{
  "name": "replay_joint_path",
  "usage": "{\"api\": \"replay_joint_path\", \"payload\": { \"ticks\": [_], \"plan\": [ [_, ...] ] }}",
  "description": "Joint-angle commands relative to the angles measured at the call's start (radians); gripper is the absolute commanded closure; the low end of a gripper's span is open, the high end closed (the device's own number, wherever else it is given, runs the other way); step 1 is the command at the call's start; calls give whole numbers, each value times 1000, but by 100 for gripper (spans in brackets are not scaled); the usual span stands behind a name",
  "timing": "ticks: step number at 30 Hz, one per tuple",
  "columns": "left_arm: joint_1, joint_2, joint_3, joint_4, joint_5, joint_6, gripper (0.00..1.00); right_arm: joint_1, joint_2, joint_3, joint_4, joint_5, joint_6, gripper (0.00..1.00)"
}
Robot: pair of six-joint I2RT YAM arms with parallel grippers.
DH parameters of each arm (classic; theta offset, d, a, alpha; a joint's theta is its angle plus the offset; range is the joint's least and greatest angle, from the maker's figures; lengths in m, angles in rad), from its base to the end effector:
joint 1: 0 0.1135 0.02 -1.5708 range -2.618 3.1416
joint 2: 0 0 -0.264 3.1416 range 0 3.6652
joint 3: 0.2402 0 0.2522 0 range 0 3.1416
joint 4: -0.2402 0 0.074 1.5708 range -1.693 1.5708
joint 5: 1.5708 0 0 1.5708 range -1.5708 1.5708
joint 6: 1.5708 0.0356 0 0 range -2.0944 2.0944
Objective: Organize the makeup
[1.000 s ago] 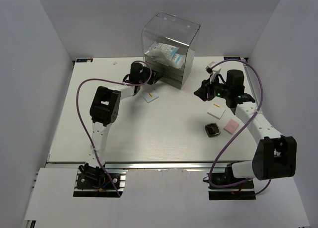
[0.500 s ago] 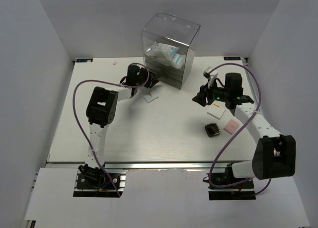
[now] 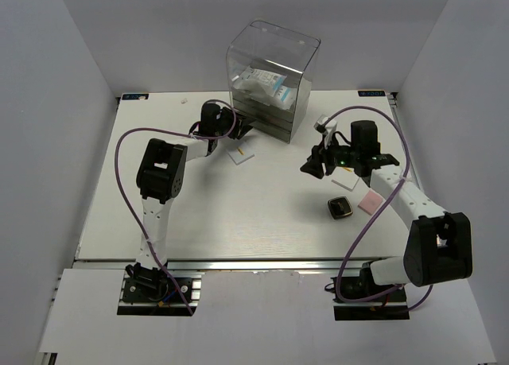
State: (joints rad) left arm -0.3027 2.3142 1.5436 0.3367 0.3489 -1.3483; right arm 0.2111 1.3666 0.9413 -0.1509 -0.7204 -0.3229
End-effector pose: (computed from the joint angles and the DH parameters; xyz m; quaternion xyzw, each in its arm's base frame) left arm 0.4867 -0.1648 0.1351 -0.3334 0.7657 -0.4888 0.2520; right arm 0.2873 0.0856 0.2707 -0.3792 0.7490 0.2843 0.4631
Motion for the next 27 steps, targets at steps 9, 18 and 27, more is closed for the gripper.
{"api": "replay_joint_path", "payload": {
  "ticks": [9,18,27],
  "plan": [
    [8,30,64,51,25,-45,64,33,11,-6,-15,-21,-25,46],
    [8,74,99,54,22,-60,72,33,5,-6,-24,-22,-27,45],
    [8,97,118,58,10,-69,76,33,9,5,-30,-27,-28,45]
  ]
}}
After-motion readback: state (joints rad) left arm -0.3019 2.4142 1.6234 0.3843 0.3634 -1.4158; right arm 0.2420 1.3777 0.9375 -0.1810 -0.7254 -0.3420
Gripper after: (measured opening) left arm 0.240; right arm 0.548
